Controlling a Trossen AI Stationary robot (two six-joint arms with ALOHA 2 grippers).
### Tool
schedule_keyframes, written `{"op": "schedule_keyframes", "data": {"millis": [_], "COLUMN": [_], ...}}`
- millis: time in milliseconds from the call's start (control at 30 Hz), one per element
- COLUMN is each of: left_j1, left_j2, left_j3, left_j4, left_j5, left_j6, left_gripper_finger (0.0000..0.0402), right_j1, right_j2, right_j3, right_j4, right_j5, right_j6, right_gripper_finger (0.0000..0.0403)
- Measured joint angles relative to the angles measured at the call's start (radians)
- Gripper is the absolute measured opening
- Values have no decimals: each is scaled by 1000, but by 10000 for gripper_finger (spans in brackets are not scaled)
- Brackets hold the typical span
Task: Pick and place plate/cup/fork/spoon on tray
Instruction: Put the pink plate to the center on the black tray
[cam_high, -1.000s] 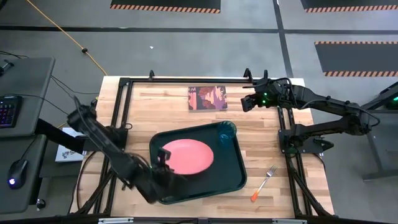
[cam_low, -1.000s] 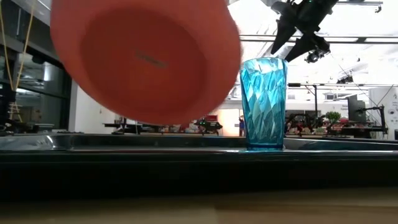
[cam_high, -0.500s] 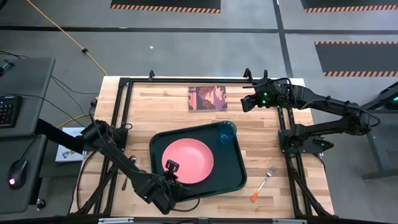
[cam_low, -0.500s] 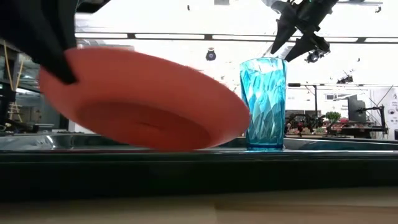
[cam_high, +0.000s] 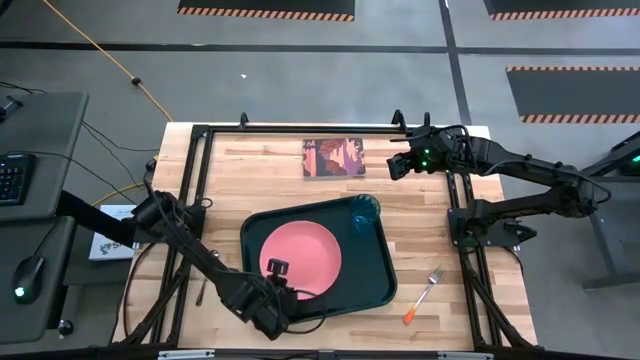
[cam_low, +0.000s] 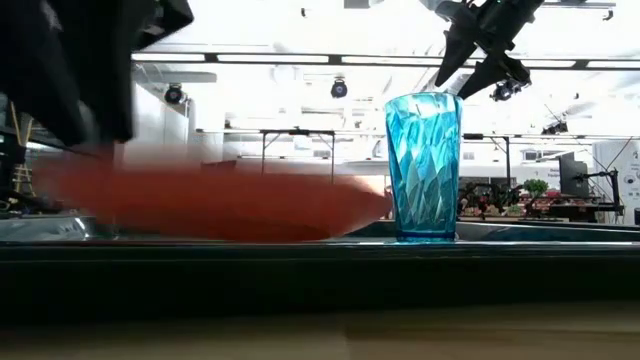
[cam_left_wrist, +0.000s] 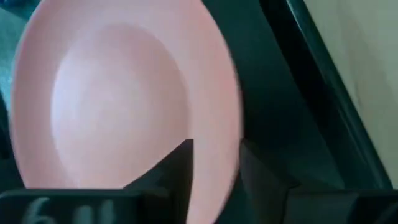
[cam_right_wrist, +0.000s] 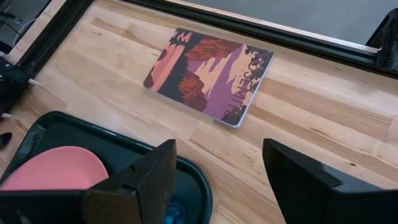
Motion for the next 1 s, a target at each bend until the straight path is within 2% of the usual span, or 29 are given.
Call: {"op": "schedule_keyframes", "data": {"millis": [167,267,333,433,533,633,700,867,1000], "left_j1": [34,61,75,88,87,82,87,144,197], "left_j2": [-18,-40,-74,-149,-250,-344,-382,-424,-422], "left_j3": [0,11,34,63,40,-55,-145,-344,-433], "left_j4": [4,-23,-99,-236,-306,-271,-239,-25,74], "left_j5": [16,95,144,159,190,280,318,388,423], "left_j6": [1,27,28,-30,-82,-135,-185,-239,-284], "left_gripper_finger": [175,199,206,208,202,183,153,25,11], "right_j1": [0,0,0,0,0,0,0,0,0], "right_j2": [0,0,0,0,0,0,0,0,0], "right_j3": [0,0,0,0,0,0,0,0,0], "right_j4": [0,0,0,0,0,1,1,5,6], "right_j5": [-2,-20,-28,-35,-35,-35,-36,-35,-35], "right_j6": [0,-2,-2,-7,-11,-13,-25,-26,-26], "right_gripper_finger": [232,232,232,232,232,232,232,232,232]}}
